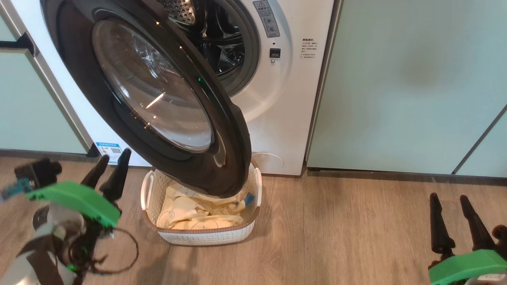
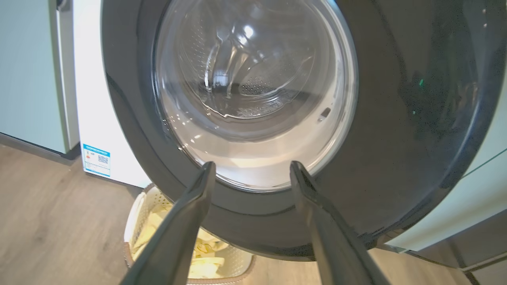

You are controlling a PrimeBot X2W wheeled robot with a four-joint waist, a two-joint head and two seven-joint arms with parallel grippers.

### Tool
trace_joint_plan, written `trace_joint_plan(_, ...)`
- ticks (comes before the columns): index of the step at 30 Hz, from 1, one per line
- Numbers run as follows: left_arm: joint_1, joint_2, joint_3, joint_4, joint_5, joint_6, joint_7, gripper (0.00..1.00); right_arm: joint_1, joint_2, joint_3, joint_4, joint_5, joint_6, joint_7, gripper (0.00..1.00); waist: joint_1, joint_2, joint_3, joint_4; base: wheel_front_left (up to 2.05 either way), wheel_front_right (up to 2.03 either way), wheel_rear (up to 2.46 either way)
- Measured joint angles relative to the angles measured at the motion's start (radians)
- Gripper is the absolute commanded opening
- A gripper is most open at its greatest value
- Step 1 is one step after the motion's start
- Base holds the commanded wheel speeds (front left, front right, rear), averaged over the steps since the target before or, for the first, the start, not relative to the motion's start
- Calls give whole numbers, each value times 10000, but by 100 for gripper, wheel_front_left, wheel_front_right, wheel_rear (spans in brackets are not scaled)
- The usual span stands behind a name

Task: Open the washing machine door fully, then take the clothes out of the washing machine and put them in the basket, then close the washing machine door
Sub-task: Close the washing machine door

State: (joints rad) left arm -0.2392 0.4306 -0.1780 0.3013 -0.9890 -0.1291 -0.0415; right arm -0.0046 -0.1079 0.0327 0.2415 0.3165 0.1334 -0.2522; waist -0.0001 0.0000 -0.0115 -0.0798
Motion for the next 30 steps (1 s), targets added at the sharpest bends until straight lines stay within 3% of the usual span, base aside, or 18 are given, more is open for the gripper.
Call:
trace_joint_plan(4,240,299,-817,518,527,-2,-1532,100,14,-4,-6,-6,0,0,0,100,0,0,-41,-17,0,0,0)
trace_joint_plan(9,353,368,-1210,1114,1348,-2,-2067,100,32,-6,-35,-21,0,0,0,100,0,0,-53,-31,0,0,0)
trace_joint_plan(13,361,313,-698,980,2740,-2,-2073,100,71,-6,-102,-77,0,0,0,100,0,0,-5,-40,0,0,0)
trace_joint_plan(18,878,-476,255,393,4000,-4,-2138,100,218,-2,-119,-71,0,0,0,100,0,0,18,-57,0,0,0)
trace_joint_plan(30,1664,-1281,1106,134,4805,-4,-2138,100,214,105,-111,-73,0,2,0,100,1,0,24,-180,0,0,0)
